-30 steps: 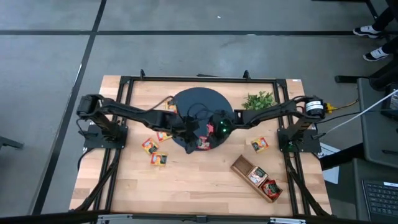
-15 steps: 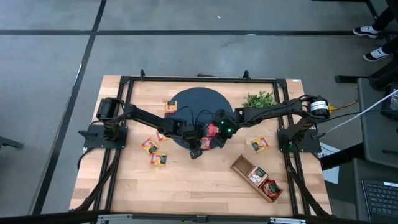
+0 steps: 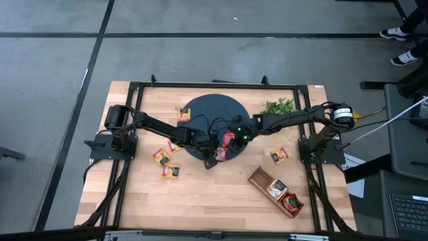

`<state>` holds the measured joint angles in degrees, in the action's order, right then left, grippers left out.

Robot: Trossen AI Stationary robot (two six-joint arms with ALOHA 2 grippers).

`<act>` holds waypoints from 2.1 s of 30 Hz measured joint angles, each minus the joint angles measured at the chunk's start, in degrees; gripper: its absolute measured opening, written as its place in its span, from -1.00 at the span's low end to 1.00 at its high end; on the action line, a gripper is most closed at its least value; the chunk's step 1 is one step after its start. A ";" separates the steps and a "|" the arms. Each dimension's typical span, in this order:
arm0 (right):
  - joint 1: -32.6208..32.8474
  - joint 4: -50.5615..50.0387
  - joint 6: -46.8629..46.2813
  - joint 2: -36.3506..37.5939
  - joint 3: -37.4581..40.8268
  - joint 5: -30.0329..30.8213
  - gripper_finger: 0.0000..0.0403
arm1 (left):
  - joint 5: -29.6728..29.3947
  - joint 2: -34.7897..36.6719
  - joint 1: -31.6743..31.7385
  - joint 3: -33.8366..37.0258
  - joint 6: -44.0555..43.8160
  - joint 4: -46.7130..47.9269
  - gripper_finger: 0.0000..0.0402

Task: Pick & Place Tea
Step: Put the red tea bag into the right section of the wooden organizer

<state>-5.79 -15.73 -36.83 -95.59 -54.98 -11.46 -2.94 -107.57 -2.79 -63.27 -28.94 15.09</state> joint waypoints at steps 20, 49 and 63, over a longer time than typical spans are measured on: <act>-0.75 16.40 -14.59 -0.09 10.69 -3.73 -0.41 | 1.13 -3.64 -0.98 -0.15 0.17 -1.70 -0.99; -0.69 27.16 -19.97 -4.28 13.03 -6.24 -0.41 | 1.02 -3.84 -0.98 0.07 -3.31 -4.94 -0.98; -0.66 27.56 -18.21 -4.26 13.03 -6.67 -0.95 | 0.24 -2.02 -0.98 0.26 -3.33 -3.12 -0.97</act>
<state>-6.46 11.84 -55.04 -99.85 -41.95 -18.13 -2.70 -109.59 -3.77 -63.01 -32.27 11.97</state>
